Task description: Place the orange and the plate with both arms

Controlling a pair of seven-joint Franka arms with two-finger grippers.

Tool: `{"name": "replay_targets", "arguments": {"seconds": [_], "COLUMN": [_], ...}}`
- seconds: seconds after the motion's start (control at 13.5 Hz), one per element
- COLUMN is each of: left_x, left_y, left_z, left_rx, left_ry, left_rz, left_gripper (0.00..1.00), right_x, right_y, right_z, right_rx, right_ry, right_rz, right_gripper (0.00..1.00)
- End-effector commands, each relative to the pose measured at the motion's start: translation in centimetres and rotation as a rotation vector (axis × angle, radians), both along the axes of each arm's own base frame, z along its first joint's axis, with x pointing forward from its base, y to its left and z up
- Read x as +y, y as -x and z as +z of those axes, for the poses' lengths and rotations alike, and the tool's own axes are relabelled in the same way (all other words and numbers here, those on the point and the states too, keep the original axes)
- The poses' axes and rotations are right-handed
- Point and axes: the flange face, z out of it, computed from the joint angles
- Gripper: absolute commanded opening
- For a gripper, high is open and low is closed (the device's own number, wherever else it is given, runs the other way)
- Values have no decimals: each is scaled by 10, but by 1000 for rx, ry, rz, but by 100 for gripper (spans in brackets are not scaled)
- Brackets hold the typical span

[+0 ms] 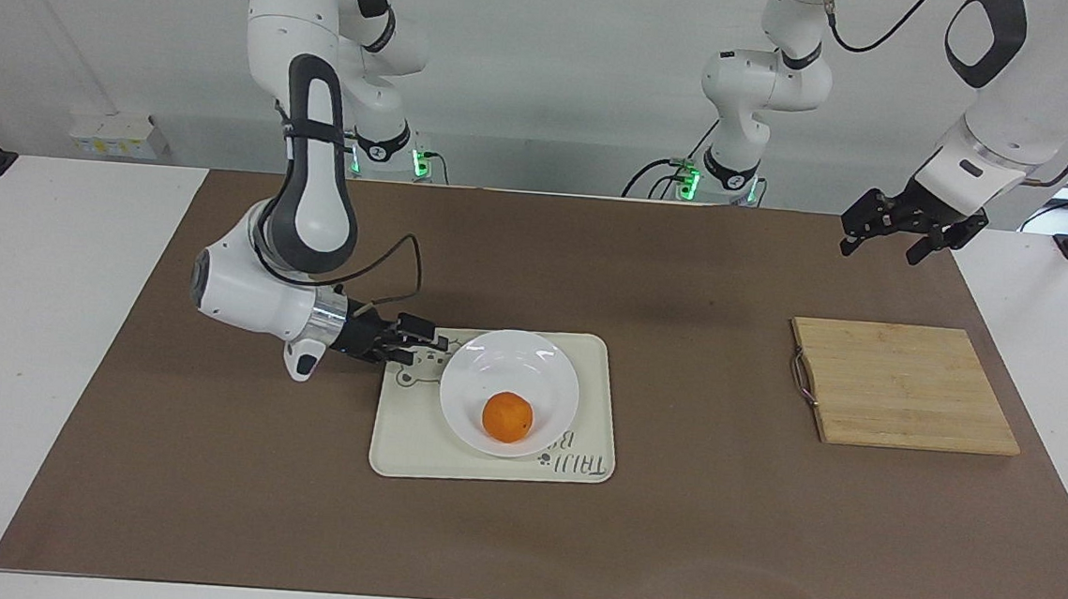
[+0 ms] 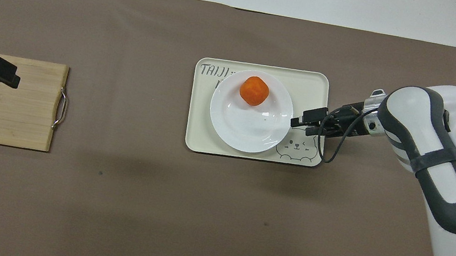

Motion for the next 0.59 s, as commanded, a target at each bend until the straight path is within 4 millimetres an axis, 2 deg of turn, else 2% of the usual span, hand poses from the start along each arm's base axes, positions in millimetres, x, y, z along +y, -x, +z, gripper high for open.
{"name": "replay_targets", "arguments": {"seconds": [0.0, 0.3, 0.52], "left_x": [2, 2, 2], "left_y": [0, 0, 0], "left_z": [2, 2, 2], "left_rx": [9, 9, 9], "left_ry": [-16, -16, -16], "left_rz": [0, 2, 0], "left_gripper": [100, 100, 100], "right_x": [-5, -18, -40], "right_y": [-1, 8, 17], "right_z": [48, 94, 123], "right_rx": [-73, -109, -137], "right_ry": [198, 408, 532], "right_rz": [-22, -21, -3], "right_gripper": [100, 100, 100]}}
